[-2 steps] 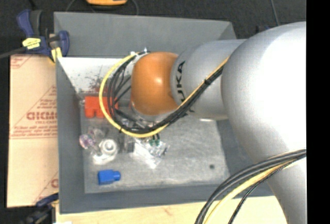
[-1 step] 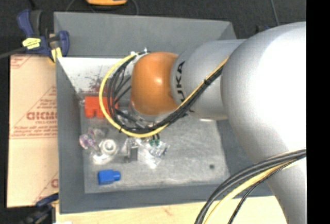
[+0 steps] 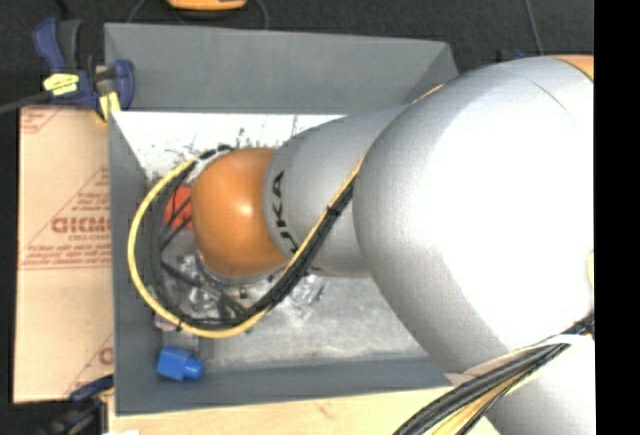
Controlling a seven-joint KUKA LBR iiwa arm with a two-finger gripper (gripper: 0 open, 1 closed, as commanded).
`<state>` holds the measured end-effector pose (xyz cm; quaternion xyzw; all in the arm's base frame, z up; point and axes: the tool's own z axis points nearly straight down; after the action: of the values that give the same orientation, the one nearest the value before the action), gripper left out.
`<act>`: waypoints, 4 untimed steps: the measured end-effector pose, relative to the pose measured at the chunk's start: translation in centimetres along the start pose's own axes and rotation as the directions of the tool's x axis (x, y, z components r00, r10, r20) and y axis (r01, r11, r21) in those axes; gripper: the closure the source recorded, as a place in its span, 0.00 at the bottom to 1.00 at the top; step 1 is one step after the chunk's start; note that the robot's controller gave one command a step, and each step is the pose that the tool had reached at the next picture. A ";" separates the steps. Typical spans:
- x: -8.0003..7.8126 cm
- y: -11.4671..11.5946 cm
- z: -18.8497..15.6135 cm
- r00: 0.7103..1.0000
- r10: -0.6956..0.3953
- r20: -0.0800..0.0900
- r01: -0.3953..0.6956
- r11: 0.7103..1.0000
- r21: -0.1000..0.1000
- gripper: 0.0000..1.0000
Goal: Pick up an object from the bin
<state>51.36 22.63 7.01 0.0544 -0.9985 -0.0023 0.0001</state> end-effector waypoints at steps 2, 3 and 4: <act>-0.1 -1.3 -10.6 0.999 -0.051 0.010 0.050 0.999 0.003 1.00; 0.0 -1.3 -10.1 0.999 -0.050 0.003 0.050 0.999 0.005 0.00; 3.4 -0.2 -0.8 1.000 -0.017 0.006 0.017 1.000 0.002 0.00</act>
Offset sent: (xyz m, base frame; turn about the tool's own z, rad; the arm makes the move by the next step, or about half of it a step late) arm 0.0000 0.0000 0.0000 0.0000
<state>48.01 22.08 7.80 0.0631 -0.9980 -0.0013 -0.0028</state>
